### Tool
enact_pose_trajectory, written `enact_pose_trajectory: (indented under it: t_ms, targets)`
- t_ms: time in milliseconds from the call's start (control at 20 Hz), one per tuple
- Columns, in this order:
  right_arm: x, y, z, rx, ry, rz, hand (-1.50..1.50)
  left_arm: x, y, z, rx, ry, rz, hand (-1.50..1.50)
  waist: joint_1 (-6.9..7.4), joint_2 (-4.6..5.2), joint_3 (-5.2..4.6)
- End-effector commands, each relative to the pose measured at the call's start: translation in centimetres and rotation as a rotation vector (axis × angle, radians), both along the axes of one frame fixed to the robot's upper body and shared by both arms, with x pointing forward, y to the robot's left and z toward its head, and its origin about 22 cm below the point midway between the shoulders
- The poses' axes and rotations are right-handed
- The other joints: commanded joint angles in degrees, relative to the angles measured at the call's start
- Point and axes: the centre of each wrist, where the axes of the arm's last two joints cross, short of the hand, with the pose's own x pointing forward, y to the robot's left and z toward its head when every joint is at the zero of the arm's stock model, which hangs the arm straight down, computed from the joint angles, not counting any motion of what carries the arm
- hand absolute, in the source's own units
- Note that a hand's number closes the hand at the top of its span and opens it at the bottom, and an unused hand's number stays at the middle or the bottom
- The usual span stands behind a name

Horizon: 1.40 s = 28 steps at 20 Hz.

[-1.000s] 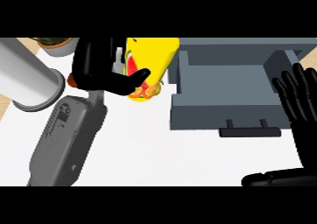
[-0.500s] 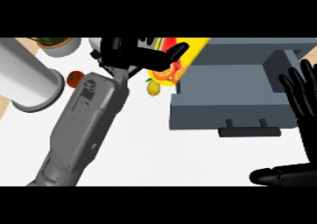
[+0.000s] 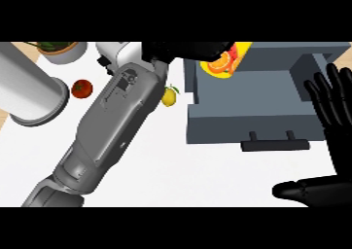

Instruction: Pick up the cup, place it into the drawer and close the drawer

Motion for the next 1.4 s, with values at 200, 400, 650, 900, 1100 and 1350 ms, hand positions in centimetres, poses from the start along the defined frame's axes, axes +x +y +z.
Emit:
enact_pose_trajectory:
  t_ms: [200,400,650,900,1100,1350]
  targets:
    - [0.0,-1.0,1.3,0.008,-0.023,0.025,-1.5,1.8,-1.7,-1.8,0.06,0.038,0.055,1.5,-1.58,0.41,0.01]
    - [1.3,1.5,-0.8,-0.014,-0.018,0.033,-1.5,1.2,-2.5,-3.7,0.083,0.071,0.042,1.5,-2.62,0.72,0.02]
    - [0.7,-0.2,-0.2,-0.001,-0.023,0.063,-1.5,1.3,-3.1,-4.5,0.183,0.075,0.056,1.5,-3.73,0.75,0.07]
    - [0.6,1.1,0.8,0.008,-0.036,0.072,-1.5,1.6,-3.0,-4.9,0.222,0.085,0.058,1.5,-4.61,1.02,0.04]
    - [1.3,0.5,0.8,0.01,-0.035,0.087,-1.5,1.6,-3.3,-5.0,0.332,0.1,0.082,1.5,-4.76,1.09,0.09]
    - [1.5,1.6,0.5,0.029,-0.034,0.093,-1.5,1.2,-3.9,-5.0,0.361,0.082,0.106,-1.5,-5.77,1.4,0.09]
